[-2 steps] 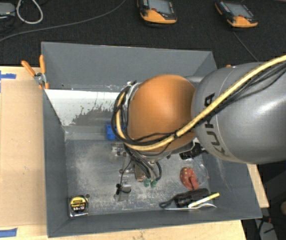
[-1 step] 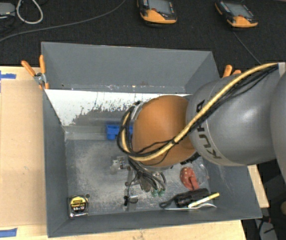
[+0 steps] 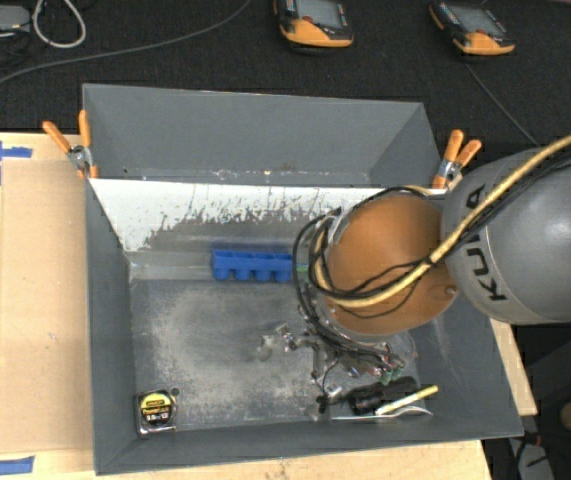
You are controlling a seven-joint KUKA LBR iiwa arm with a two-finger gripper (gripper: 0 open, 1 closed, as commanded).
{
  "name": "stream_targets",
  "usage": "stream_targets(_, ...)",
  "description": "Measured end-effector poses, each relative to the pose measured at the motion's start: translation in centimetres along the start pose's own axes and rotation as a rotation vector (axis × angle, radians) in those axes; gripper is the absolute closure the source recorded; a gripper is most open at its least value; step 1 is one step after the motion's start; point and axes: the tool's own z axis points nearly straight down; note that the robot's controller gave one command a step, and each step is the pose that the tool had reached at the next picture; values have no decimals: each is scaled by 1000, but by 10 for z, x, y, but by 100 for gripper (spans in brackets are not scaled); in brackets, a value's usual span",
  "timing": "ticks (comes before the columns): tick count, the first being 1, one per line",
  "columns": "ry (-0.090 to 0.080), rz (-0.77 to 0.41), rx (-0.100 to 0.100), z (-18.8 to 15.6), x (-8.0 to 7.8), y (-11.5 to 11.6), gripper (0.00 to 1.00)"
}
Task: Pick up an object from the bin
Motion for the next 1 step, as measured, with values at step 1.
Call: stream_targets(1,10,-121,-5,43,-14,28,0)
